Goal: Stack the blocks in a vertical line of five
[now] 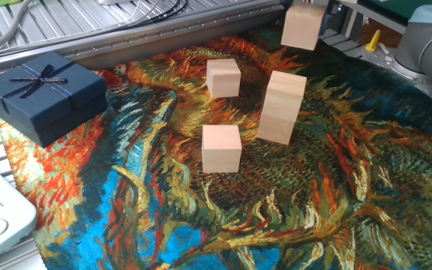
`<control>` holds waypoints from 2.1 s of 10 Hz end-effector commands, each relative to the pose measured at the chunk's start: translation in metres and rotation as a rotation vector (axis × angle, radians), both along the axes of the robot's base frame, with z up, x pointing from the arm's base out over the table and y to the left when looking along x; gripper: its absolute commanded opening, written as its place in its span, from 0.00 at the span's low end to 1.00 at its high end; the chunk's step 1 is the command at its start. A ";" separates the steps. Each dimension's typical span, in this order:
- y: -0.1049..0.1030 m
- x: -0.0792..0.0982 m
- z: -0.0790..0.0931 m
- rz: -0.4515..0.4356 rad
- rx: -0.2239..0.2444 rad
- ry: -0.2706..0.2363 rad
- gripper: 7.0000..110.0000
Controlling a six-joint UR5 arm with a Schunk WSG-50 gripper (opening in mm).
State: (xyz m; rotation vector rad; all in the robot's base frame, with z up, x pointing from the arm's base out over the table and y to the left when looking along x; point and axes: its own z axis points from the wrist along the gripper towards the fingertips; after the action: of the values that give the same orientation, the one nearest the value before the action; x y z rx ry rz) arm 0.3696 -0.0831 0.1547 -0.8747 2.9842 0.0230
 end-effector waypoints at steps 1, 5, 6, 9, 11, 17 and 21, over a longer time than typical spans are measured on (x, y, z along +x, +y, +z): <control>0.014 0.014 0.006 0.012 0.002 -0.007 0.15; 0.009 0.007 0.010 0.021 0.006 -0.001 0.15; 0.006 0.004 0.010 0.027 -0.001 0.008 0.15; 0.004 -0.003 0.010 0.058 -0.008 0.035 0.15; 0.006 -0.003 0.010 0.038 0.002 0.035 0.15; 0.015 0.039 0.007 0.070 -0.015 0.006 0.15; 0.064 0.081 0.009 0.019 0.017 -0.026 0.15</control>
State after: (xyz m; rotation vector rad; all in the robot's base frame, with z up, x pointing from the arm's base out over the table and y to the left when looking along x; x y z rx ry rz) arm 0.4259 -0.0505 0.1629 -0.9418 2.9666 -0.0110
